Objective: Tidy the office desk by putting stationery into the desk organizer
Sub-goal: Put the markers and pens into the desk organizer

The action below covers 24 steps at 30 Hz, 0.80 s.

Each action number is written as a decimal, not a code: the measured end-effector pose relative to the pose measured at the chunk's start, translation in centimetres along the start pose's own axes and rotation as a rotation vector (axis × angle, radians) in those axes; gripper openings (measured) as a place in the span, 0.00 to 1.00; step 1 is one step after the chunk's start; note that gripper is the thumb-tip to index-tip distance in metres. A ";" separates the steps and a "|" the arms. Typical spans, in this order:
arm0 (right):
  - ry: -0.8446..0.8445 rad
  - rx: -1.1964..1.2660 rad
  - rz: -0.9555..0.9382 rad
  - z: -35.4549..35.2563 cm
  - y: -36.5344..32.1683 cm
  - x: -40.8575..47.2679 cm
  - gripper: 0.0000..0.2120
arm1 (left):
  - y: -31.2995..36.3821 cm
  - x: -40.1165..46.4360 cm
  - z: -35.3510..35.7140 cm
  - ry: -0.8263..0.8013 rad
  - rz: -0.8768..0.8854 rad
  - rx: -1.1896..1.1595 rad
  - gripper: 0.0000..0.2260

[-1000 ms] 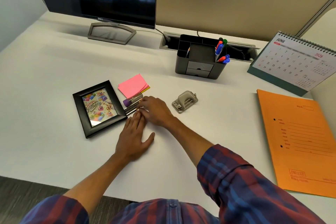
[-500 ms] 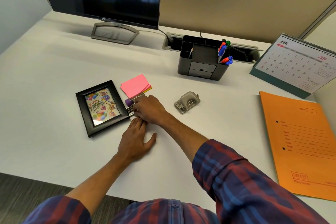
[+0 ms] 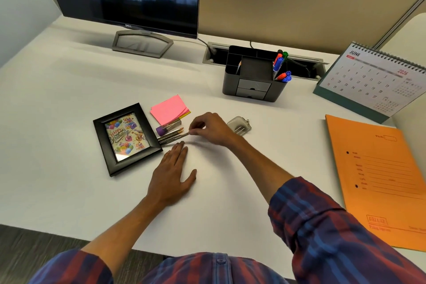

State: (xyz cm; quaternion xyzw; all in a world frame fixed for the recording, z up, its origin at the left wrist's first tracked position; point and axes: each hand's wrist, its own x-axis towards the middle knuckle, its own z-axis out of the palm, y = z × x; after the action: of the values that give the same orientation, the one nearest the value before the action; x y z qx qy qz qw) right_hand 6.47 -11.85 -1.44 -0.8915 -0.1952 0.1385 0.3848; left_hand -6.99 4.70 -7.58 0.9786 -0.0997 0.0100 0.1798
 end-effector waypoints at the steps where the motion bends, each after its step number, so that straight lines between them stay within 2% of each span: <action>1: 0.042 0.111 0.032 -0.7 0.2 -0.2 0.04 | 0.0 0.0 0.0 -0.002 -0.001 -0.001 0.34; 5: 0.221 0.468 0.102 -3.2 0.3 -0.9 0.07 | 0.0 0.0 0.0 0.007 0.003 -0.004 0.34; 8: 0.367 0.578 0.125 -5.0 0.2 -0.9 0.09 | 0.1 0.0 0.0 0.005 0.009 -0.007 0.34; 16: 0.825 0.318 -0.024 -10.6 -0.2 0.2 0.08 | -0.1 0.1 0.2 0.011 0.007 -0.005 0.34; 24: 1.092 0.145 -0.083 -15.7 -0.2 2.3 0.05 | -0.3 0.3 0.1 0.005 0.038 -0.010 0.35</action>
State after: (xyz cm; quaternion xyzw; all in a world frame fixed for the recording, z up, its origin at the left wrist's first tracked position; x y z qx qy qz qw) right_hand 14.73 -20.61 8.89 -0.7965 0.0077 -0.3462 0.4957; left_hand -6.66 4.84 -7.76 0.9755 -0.1180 0.0152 0.1848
